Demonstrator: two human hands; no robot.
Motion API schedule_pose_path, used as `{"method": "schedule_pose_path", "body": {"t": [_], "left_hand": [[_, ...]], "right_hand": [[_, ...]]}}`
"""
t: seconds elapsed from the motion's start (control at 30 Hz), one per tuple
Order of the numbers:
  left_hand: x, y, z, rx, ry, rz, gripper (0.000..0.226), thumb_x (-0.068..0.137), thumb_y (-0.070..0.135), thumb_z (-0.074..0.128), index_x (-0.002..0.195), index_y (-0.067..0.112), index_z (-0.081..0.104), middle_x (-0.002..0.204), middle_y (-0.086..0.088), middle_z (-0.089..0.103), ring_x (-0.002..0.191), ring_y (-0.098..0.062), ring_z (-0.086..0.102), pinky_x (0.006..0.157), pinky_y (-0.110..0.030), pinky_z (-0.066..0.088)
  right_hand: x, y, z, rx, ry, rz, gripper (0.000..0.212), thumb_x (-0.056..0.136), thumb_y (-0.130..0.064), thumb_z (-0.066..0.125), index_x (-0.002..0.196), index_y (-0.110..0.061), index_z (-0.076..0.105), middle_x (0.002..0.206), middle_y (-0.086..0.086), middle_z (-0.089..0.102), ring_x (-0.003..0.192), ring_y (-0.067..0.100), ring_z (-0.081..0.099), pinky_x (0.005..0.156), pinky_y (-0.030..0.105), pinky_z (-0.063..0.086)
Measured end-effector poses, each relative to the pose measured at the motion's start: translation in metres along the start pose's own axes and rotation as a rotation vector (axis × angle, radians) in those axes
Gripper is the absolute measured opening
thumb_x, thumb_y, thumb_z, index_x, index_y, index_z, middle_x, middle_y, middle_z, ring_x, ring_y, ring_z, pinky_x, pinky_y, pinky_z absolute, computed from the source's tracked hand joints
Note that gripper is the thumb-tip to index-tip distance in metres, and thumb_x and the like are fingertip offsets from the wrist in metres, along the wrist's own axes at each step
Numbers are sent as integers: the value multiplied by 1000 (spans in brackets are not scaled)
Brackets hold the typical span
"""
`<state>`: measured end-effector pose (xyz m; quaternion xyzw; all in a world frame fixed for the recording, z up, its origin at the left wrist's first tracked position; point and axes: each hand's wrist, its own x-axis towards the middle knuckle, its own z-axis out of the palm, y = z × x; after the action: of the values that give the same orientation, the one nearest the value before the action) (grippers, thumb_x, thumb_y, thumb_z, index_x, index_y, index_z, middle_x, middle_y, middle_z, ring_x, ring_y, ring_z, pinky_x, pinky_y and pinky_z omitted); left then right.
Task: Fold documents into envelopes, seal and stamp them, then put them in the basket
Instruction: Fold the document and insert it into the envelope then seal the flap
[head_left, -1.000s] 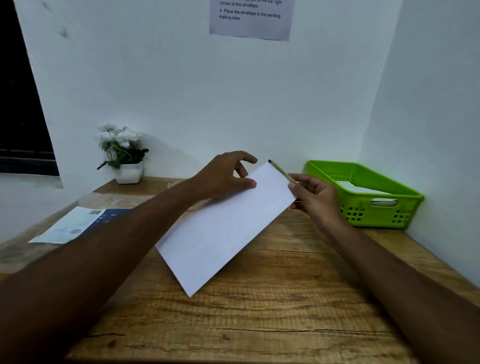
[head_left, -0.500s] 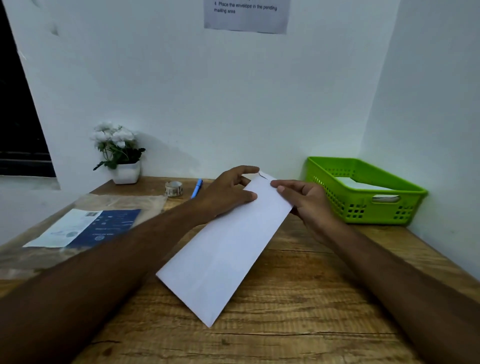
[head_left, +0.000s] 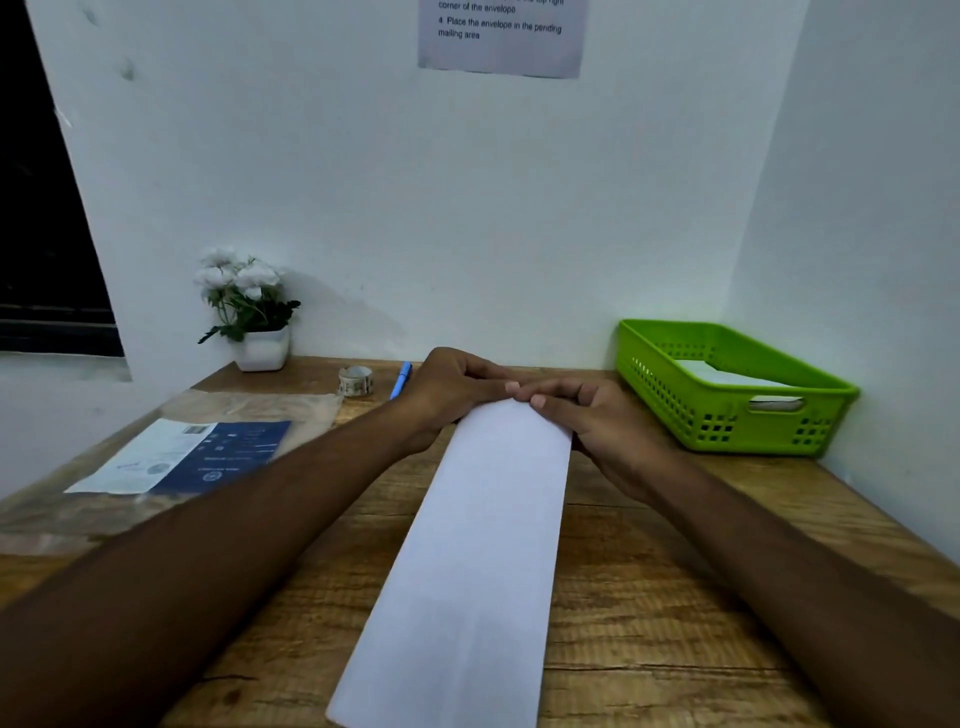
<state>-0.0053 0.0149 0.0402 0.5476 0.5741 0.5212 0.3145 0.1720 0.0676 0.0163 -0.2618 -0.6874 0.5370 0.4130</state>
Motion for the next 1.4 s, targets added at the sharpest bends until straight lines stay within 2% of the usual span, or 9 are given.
{"method": "schedule_pose_path", "body": {"t": [0.17,0.53,0.67,0.77,0.87,0.97,1.03,1.27,1.4], "left_hand": [[0,0,-3,-27,3,-16,21,79,9,75,100,6,74,97,-6,74,92,-18,69,75,-29,57],[-4,5,-17,-69,-162,-29,25,85,-3,63,108,3,71,101,-10,74,83,-14,70,66,-24,56],[-2,2,-24,-58,-137,-39,25,83,-6,64,106,2,71,101,-10,73,90,-19,71,72,-28,58],[0,1,-30,-97,-54,-38,22,84,-6,64,102,3,73,101,-11,73,90,-19,70,76,-28,59],[4,2,-41,-171,57,-32,19,85,-7,63,99,3,72,100,-13,72,89,-19,71,72,-26,59],[6,2,-49,-216,149,-24,20,85,-7,63,102,0,70,98,-13,72,84,-16,71,67,-22,58],[7,0,-53,-222,184,-32,20,85,-7,63,103,-1,69,95,-12,72,79,-14,72,64,-21,57],[8,-7,-64,-216,194,-36,22,82,-5,66,102,2,70,97,-16,72,82,-21,72,65,-26,59],[7,-7,-67,-115,161,-51,28,76,-6,72,102,4,72,94,-16,72,76,-21,71,64,-25,59]], "right_hand": [[1,-3,-1,100,114,90,28,87,-4,68,114,-6,65,104,18,72,84,24,69,65,29,56],[4,-3,-7,222,176,184,24,87,-6,68,111,-3,67,88,10,70,69,16,65,56,22,55],[2,-4,-11,193,145,243,15,93,-12,60,107,-9,65,84,8,68,57,12,63,49,20,50],[-4,-10,-18,79,-23,335,33,92,-28,64,115,-4,66,100,12,71,82,25,67,72,35,58],[-13,-18,-30,-72,-257,442,42,80,-32,77,110,-4,72,116,15,70,111,35,64,106,52,42],[-17,-22,-37,-134,-428,490,25,77,-27,72,95,-11,77,108,14,73,95,23,71,98,44,48],[-16,-22,-38,-120,-460,491,28,78,-24,71,102,-9,75,112,15,72,95,22,71,91,38,54],[-11,-22,-48,-154,-321,394,42,81,-22,72,119,-6,66,111,19,71,89,27,72,76,36,58],[-10,-26,-56,-133,-277,331,27,84,-15,70,110,-9,70,104,17,73,76,22,73,63,31,58]]}}
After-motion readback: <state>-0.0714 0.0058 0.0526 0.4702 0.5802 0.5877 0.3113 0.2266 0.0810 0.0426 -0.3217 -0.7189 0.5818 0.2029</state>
